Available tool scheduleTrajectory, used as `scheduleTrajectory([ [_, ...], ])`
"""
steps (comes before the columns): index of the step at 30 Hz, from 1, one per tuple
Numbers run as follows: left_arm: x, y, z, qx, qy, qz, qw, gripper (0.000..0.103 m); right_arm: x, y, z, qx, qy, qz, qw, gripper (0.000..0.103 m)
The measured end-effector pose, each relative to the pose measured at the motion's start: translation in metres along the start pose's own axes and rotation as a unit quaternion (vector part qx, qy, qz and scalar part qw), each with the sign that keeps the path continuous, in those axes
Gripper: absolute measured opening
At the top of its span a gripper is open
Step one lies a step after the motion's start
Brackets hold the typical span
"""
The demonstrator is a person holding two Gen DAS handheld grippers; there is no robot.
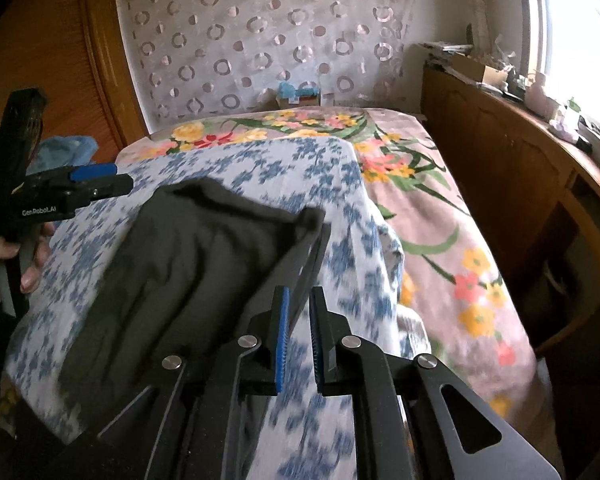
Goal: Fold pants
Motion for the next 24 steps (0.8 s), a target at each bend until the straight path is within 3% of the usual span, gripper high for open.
scheduleTrajectory([
  [5, -0.025, 0.017, -0.02, 0.013, 0.001, -0.001, 0.9999, 0.081, -0.025, 0.021, 0.004, 0.019, -0.002, 0.008, 1.0, 0.025],
  [17, -0.061, 0.087, -0.057, 0.021, 0.02, 0.026, 0.9993, 0.081, -0.064, 0.066, 0.028, 0.029, -0.001, 0.039, 0.999, 0.025],
  [24, -0.068, 0.099, -0.054, 0.01, 0.011, 0.031, 0.9994, 0.081, -0.065, 0.075, 0.037, 0.029, 0.007, 0.044, 0.999, 0.025],
])
Point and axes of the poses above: each gripper's, at about its wrist camera, not at the fingertips, and x roughly the way its jaws point, z to its left, y to its underside, the point moved 10 cm from there along x, roughly the way its jaws point, and after that the axes turned 7 degrees about -z, right-handed, at the moved point
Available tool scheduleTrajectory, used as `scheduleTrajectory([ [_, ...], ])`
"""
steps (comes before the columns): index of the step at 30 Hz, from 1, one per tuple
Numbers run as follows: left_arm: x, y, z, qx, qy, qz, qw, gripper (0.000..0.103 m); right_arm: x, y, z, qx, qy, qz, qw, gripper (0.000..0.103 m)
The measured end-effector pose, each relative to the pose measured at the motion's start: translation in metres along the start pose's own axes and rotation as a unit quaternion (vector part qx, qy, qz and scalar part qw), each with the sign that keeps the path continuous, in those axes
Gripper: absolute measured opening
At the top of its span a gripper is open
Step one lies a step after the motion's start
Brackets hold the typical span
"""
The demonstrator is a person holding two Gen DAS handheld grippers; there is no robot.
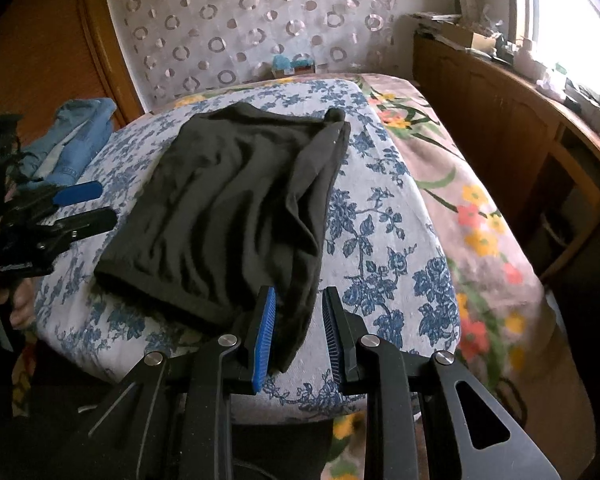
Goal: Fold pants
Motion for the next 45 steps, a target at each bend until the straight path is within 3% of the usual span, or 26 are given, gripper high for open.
scheduleTrajectory([
  [5, -0.004, 0.006, 0.0, -0.006, 0.002, -0.004, 1.0, 0.081, 0.006, 0.007, 0.002, 0.005, -0.008, 0.01, 1.0, 0.024],
  [7, -0.003, 0.007, 0.0, -0.008, 0.003, -0.002, 1.0, 0.081, 0.008, 0.007, 0.006, -0.002, -0.015, 0.012, 1.0, 0.014],
  [13, 0.001, 0.015, -0.003, -0.007, 0.004, 0.005, 1.0, 0.081, 0.0, 0.003, 0.009, -0.015, -0.011, 0.009, 1.0, 0.006],
  [23, 0.008, 0.024, -0.005, -0.004, 0.003, 0.018, 0.9998, 0.081, -0.021, 0.0, 0.026, -0.026, -0.021, -0.008, 0.999, 0.006],
  [33, 0.009, 0.026, -0.005, -0.006, 0.006, 0.018, 0.9998, 0.08, -0.012, 0.012, 0.021, -0.02, -0.02, 0.016, 0.999, 0.006],
  [36, 0.01, 0.03, -0.009, -0.008, 0.015, 0.024, 0.9996, 0.065, -0.009, 0.014, 0.018, -0.02, -0.006, 0.016, 1.0, 0.006],
  [40, 0.012, 0.037, -0.011, -0.006, 0.014, 0.034, 0.9993, 0.062, -0.006, 0.011, 0.013, -0.011, 0.014, 0.008, 1.0, 0.019],
  [45, 0.011, 0.04, -0.011, -0.006, 0.012, 0.035, 0.9993, 0.061, 0.007, 0.014, 0.009, 0.007, 0.01, 0.016, 1.0, 0.027],
])
Point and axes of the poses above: each gripper's, at about its wrist camera, not at the fingertips, and x roughly the way its jaws point, z to its left, y to its underside, the point moved 10 cm from there along x, roughly the way its jaws point, and after that the axes turned 7 degrees about -z, right-handed, at the moved point
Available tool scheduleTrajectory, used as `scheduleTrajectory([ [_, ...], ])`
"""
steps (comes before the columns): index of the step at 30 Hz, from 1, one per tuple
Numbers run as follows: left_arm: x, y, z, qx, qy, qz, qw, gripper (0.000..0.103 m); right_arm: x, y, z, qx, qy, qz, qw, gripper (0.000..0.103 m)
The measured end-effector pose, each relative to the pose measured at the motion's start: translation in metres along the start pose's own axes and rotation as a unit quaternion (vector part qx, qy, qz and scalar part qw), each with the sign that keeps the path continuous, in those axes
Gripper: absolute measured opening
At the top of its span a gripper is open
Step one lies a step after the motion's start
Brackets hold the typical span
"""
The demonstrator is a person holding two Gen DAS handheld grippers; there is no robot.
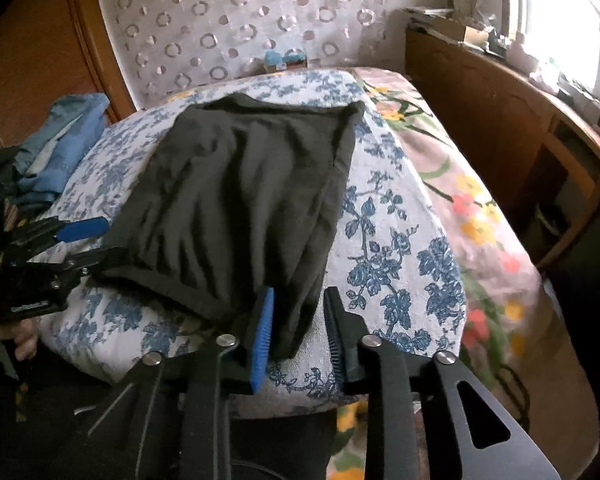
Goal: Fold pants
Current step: 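Lift the black pants with both grippers and raise them off the bed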
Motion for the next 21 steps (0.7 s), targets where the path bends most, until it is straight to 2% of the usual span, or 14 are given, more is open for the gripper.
scheduleTrajectory([
  [2, -0.001, 0.0, -0.001, -0.002, 0.002, -0.001, 1.0, 0.058, 0.003, 0.002, 0.001, -0.003, -0.002, 0.003, 1.0, 0.028],
  [7, -0.004, 0.001, -0.009, -0.016, 0.024, -0.003, 0.9996, 0.041, 0.004, 0.002, 0.001, -0.009, -0.002, 0.001, 1.0, 0.028],
  [13, -0.005, 0.002, -0.013, -0.033, 0.035, -0.003, 0.9988, 0.04, 0.006, 0.003, 0.004, -0.019, -0.011, -0.001, 1.0, 0.028],
  [15, -0.005, 0.002, -0.013, -0.036, 0.036, -0.004, 0.9987, 0.04, 0.006, 0.003, 0.005, -0.024, -0.014, -0.002, 1.0, 0.022],
  [17, -0.005, 0.002, -0.014, -0.037, 0.036, -0.004, 0.9987, 0.026, 0.007, 0.003, 0.007, -0.029, -0.024, -0.002, 0.999, 0.014],
  [19, -0.004, 0.002, -0.013, -0.036, 0.037, -0.004, 0.9987, 0.009, 0.008, 0.003, 0.007, -0.027, -0.034, -0.001, 0.999, 0.009],
  [21, -0.004, 0.001, -0.013, -0.038, 0.042, -0.005, 0.9984, 0.005, 0.008, 0.002, 0.006, -0.024, -0.043, -0.003, 0.999, 0.008],
])
Point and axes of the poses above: each gripper's, at about its wrist camera, not at the fingertips, and x roughly the way its jaws point, z to its left, y to its underside, the point moved 10 cm from there along x, roughly the way its jaws point, and after that the axes turned 7 degrees about -z, right-handed, at the moved point
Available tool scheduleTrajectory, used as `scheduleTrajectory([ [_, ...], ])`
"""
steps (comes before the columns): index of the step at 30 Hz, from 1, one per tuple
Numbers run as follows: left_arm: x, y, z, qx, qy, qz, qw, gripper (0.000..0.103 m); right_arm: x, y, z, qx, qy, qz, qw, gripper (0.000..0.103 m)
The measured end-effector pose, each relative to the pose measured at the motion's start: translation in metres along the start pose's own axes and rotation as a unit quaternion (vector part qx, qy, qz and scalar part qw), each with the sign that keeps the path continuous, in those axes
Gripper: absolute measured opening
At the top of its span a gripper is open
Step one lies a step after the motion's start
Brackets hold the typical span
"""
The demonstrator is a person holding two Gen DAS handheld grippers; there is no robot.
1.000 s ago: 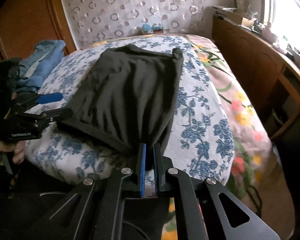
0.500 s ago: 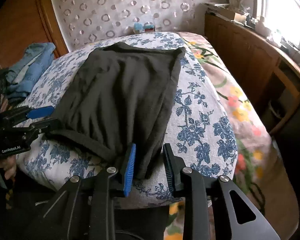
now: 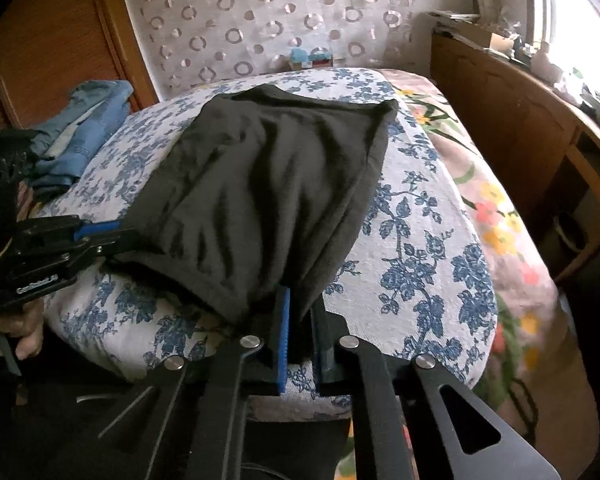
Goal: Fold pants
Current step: 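Lift the black pants with both grippers and raise them off the bed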
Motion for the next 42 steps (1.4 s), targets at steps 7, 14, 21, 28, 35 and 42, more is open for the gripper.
scheduleTrajectory([
  [7, -0.036, -0.047, -0.002, 0.016, 0.006, -0.056, 0.9983, 0.004, -0.026, -0.042, -0.003, 0.01, -0.03, -0.062, 0.998, 0.007],
  [14, -0.081, -0.113, 0.008, 0.03, -0.01, -0.122, 0.992, 0.004, -0.061, -0.112, 0.012, -0.025, -0.04, -0.131, 0.99, 0.007],
  [21, -0.134, -0.176, 0.02, 0.051, -0.03, -0.185, 0.981, 0.004, -0.101, -0.18, 0.036, -0.069, -0.055, -0.199, 0.976, 0.007],
  [28, -0.135, -0.222, 0.054, 0.051, -0.065, -0.202, 0.9759, 0.004, -0.103, -0.235, 0.053, -0.109, -0.06, -0.224, 0.967, 0.007],
  [35, -0.131, -0.262, 0.097, 0.055, -0.114, -0.219, 0.9674, 0.004, -0.06, -0.275, 0.062, -0.13, -0.058, -0.221, 0.965, 0.007],
  [42, -0.127, -0.247, 0.112, 0.058, -0.13, -0.207, 0.9678, 0.004, -0.031, -0.264, 0.068, -0.144, -0.056, -0.205, 0.967, 0.007],
])
Point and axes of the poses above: each gripper's, at about its wrist camera, not at the fingertips, and x roughly the way its jaws point, z to its left, y to its underside, the point moved 10 cm from there along x, roughly the way its jaws point, and after that the axes turned 7 degrees about -z, right-handed, at the moved point
